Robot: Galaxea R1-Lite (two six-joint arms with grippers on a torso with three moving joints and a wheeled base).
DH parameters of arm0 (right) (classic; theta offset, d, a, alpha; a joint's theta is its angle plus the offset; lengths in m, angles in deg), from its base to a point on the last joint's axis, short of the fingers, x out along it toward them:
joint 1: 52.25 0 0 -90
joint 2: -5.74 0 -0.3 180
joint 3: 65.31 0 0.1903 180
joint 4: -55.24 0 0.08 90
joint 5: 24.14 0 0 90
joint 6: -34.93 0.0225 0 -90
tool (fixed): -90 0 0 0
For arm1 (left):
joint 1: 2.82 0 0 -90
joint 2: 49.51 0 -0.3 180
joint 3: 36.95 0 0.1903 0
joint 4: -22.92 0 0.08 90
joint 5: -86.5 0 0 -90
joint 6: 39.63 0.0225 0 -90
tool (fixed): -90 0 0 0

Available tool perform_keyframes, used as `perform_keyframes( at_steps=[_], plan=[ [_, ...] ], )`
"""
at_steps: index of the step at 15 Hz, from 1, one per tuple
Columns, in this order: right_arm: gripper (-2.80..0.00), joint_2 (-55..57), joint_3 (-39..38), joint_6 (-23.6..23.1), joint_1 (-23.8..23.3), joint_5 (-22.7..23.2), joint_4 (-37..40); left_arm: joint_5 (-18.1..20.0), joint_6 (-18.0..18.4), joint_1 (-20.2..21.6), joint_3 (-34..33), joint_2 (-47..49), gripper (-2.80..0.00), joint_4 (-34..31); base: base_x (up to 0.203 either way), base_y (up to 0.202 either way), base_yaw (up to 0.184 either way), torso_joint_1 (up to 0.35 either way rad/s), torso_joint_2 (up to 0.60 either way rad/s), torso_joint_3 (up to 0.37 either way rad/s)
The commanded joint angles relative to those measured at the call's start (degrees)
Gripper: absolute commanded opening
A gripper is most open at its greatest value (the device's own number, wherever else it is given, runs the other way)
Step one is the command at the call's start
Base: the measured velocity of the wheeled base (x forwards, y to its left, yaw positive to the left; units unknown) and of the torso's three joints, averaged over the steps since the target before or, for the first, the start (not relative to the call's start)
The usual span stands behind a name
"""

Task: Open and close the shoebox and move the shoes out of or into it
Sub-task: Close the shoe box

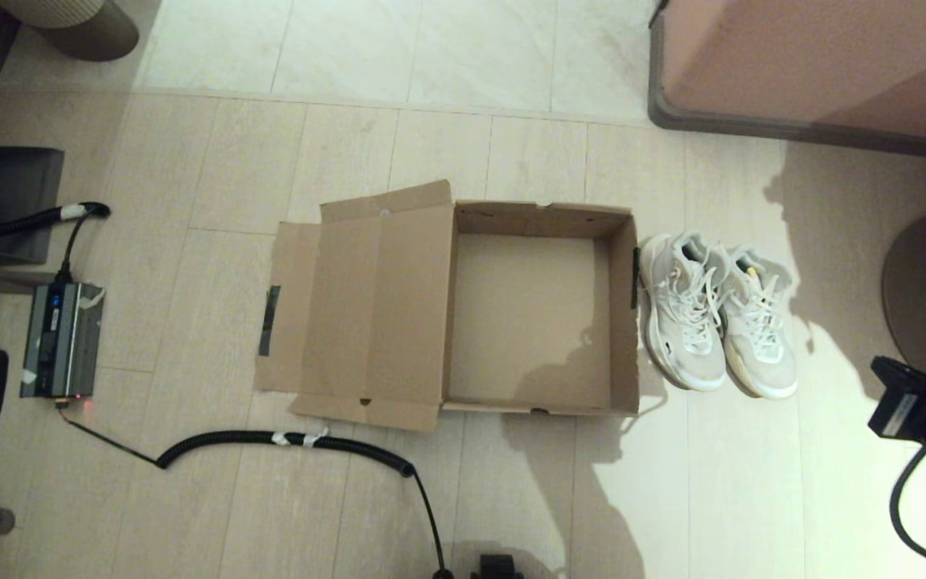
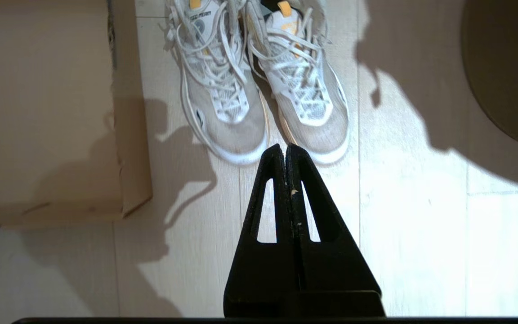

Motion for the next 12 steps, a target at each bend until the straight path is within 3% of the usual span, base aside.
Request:
perform_keyframes(
  at_steps=[1,3,6,9,12],
  plan=[
    [-2.80,-11.54,-6.02,0.02,0.23,-0.16,-0.31,0.06,0.01,0.02,-0.44,0.09,0.00,0.11,0.000,0.000,0.000,0.000,0.00,0.000],
    [-2.80,-19.67,-9.31,-0.03,0.33,0.05,1.76,-0.01,0.01,0.02,-0.44,0.09,0.00,0.10,0.000,0.000,0.000,0.000,0.00,0.000],
    [-2.80,-33.50,-10.60,-0.94,0.38,0.42,13.43,0.03,0.01,0.02,-0.44,0.09,0.00,0.02,0.000,0.000,0.000,0.000,0.00,0.000],
    [-2.80,-49.51,-10.95,-2.67,0.39,2.07,31.82,0.06,0.01,0.02,-0.44,0.09,0.00,0.02,0.000,0.000,0.000,0.000,0.00,0.000],
    [-2.80,-62.98,-9.76,-5.80,1.01,3.04,58.16,-0.03,-0.08,0.02,-0.44,0.09,0.00,0.11,0.000,0.000,0.000,0.000,0.00,0.000]
  ],
)
